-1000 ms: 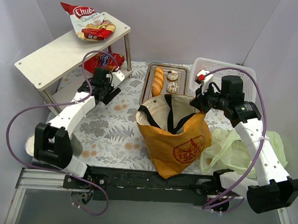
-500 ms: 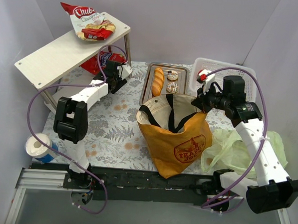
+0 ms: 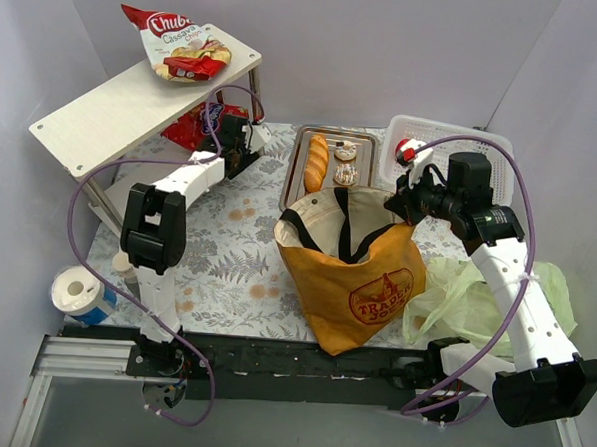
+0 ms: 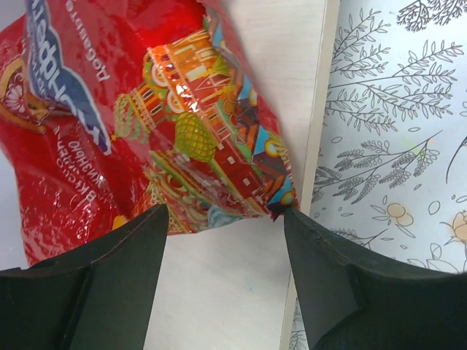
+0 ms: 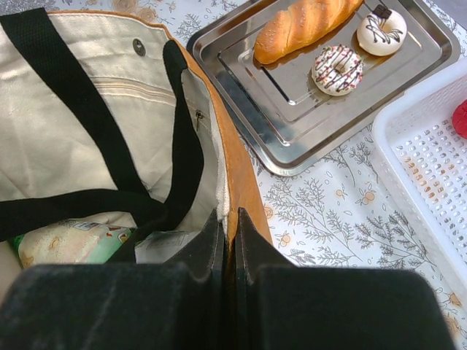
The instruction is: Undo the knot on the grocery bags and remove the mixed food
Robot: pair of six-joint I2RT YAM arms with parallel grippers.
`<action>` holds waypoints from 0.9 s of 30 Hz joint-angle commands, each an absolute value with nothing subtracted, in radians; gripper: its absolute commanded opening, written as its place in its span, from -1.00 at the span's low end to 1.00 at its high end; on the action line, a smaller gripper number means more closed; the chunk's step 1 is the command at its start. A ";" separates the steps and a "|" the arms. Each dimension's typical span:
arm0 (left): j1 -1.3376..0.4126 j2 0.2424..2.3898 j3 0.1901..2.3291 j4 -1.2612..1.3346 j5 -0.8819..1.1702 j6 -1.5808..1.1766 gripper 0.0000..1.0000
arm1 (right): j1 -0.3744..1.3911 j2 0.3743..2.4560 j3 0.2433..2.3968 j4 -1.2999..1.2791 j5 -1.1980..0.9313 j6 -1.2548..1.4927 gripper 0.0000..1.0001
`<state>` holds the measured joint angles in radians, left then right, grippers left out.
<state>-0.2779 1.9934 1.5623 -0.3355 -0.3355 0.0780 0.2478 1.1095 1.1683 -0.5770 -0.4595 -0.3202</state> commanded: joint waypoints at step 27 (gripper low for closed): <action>-0.270 1.752 1.269 -0.258 -0.154 0.314 -1.00 | 0.229 1.095 1.132 -0.534 -0.463 -0.302 -0.97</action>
